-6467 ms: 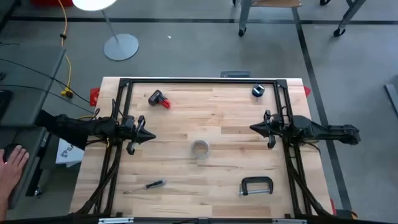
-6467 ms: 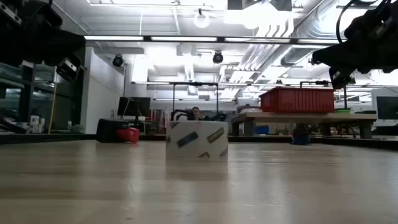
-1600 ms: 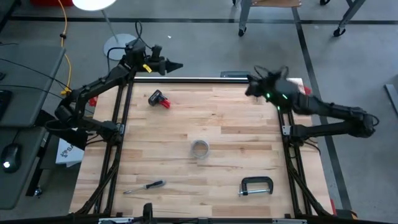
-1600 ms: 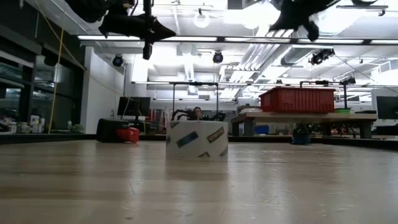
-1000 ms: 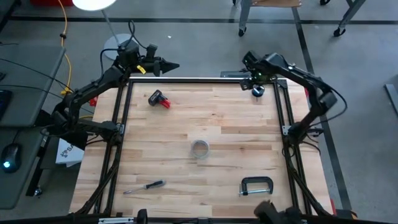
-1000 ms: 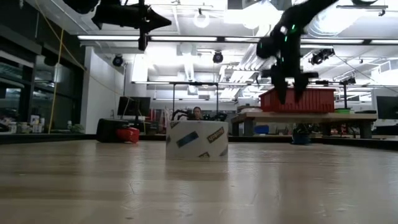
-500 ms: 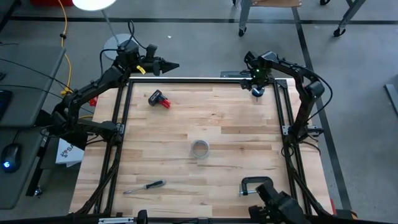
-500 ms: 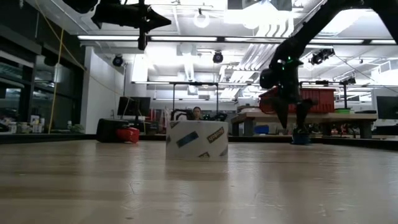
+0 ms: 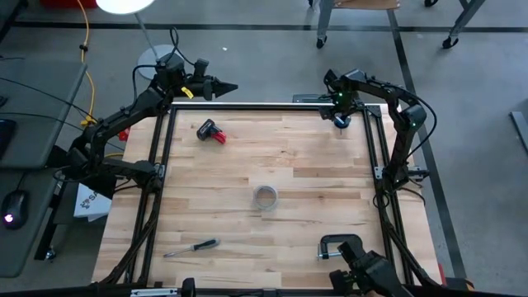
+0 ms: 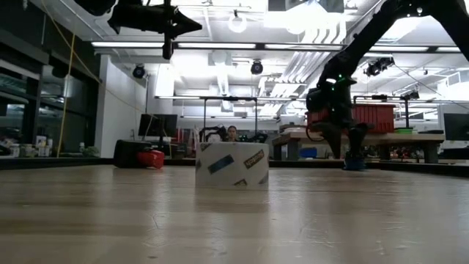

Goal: Coil cords
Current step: Uncoil the blue wire from the spool

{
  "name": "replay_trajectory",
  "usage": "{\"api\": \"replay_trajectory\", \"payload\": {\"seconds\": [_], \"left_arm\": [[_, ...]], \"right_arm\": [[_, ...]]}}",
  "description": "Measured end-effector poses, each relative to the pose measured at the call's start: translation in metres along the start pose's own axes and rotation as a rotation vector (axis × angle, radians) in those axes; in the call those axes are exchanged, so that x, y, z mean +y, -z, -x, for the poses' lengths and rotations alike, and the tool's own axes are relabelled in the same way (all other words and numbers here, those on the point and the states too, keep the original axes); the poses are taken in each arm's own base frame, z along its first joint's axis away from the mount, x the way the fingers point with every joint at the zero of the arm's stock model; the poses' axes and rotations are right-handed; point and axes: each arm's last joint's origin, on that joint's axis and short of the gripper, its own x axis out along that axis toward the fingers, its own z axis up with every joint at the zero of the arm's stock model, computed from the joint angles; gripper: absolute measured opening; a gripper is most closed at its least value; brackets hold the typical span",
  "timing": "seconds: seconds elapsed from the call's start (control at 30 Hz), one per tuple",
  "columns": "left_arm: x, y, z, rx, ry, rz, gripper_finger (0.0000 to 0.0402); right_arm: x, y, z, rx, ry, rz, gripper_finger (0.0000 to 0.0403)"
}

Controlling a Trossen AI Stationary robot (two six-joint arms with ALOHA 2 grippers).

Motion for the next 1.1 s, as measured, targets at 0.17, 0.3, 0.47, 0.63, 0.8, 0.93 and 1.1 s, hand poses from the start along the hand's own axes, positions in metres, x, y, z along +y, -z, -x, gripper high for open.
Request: {"api": "replay_trajectory", "payload": {"seconds": [0.17,0.3,0.47,0.63,0.8,0.93,1.1], "left_arm": [[0.000,0.000,0.000,0.000,0.000,-0.003,0.0000],[0.000,0.000,0.000,-0.004,-0.004,-0.024,0.0000],[0.001,0.000,0.000,-0.015,-0.018,-0.026,0.0000],[-0.001,-0.002,0.000,-0.028,-0.010,-0.033,0.0000],[-0.017,-0.017,0.010,-0.156,0.084,-0.104,0.0000],[-0.045,-0.035,0.031,-0.337,0.229,-0.223,0.0000],[-0.079,-0.045,0.066,-0.520,0.329,-0.397,0.0000]], "right_arm": [[-0.001,0.008,-0.013,0.030,0.008,0.002,0.0264],[-0.002,0.014,-0.022,0.055,0.016,0.003,0.0263],[-0.001,0.016,-0.024,0.064,0.043,0.011,0.0224],[0.000,0.019,-0.015,0.042,0.039,0.024,0.0120],[0.000,0.025,0.006,-0.010,0.047,0.046,0.0037],[0.001,0.032,0.031,-0.096,-0.012,0.061,0.0002],[0.003,0.044,0.073,-0.256,-0.202,0.046,0.0001]]}}
